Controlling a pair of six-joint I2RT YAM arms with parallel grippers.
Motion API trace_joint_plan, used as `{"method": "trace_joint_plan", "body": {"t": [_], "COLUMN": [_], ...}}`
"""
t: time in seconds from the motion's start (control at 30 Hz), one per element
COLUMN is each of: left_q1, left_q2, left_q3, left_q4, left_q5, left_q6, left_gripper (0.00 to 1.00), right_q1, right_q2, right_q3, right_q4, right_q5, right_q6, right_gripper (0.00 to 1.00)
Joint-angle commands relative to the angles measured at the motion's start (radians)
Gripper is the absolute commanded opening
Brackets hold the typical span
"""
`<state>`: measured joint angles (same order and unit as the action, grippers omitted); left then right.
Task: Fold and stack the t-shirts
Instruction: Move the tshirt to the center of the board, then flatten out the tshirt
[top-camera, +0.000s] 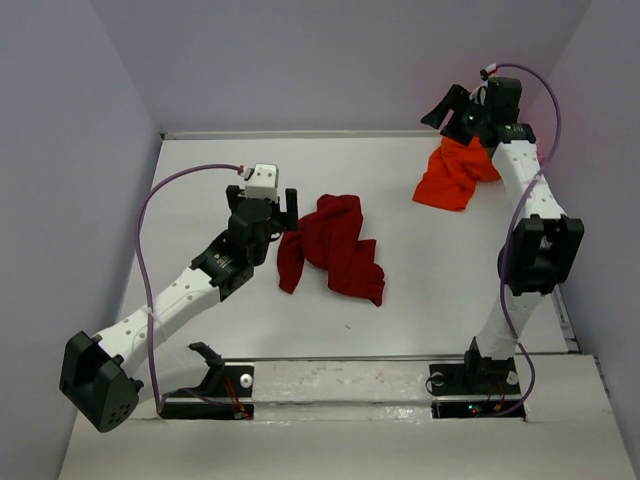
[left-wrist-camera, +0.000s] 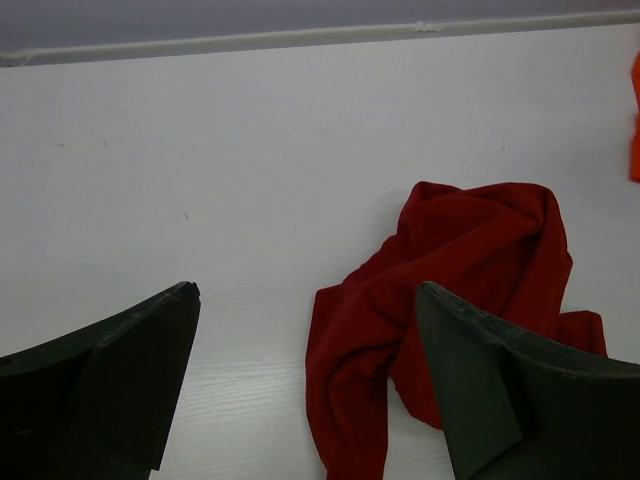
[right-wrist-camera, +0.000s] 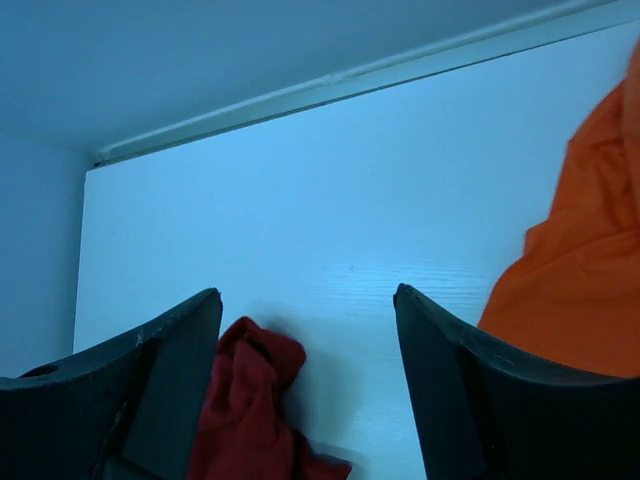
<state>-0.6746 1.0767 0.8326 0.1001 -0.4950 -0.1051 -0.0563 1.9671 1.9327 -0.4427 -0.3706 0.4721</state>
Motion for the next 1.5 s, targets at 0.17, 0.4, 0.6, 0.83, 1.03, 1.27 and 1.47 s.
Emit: {"method": "trace_joint_plan", "body": {"t": [0.17, 0.4, 0.6, 0.83, 1.03, 1.27, 1.47], "left_q1": [-0.005, -0.005, -0.005, -0.005, -0.005, -0.005, -0.005], "left_q2": [0.0, 0.009, 0.023, 0.034, 0.042, 0.035, 0.032], "left_q3": [0.01, 0.008, 0.008, 0.011, 0.014, 0.008, 0.008], "left_q4": [0.044, 0.05, 0.047, 0.044, 0.043, 0.046, 0.046], "left_q5": [-0.019, -0.027, -0.036, -0.05, -0.051, -0.036, -0.031], "left_q6": [0.008, 0.012, 0.018, 0.019, 0.019, 0.016, 0.016], "left_gripper": [0.99, 0.99, 0.99, 0.99, 0.99, 0.99, 0.99], "right_q1": [0.154, 0.311, 0.456, 0.585, 0.618, 0.618, 0.618], "right_q2": [-0.23, -0.347, -0.358, -0.418, -0.455, -0.387, -0.327], "right_q3": [-0.463, -0.736, -0.843, -0.913, -0.98, -0.982, -0.957], "right_q4": [0.151, 0.223, 0.228, 0.202, 0.196, 0.2, 0.205], "right_q5": [0.125, 0.197, 0.252, 0.306, 0.334, 0.469, 0.539], "right_q6": [-0.052, -0.044, -0.043, -0.03, -0.027, -0.03, 0.005], "right_gripper": [0.74, 0.74, 0.74, 0.73, 0.73, 0.73, 0.72]}}
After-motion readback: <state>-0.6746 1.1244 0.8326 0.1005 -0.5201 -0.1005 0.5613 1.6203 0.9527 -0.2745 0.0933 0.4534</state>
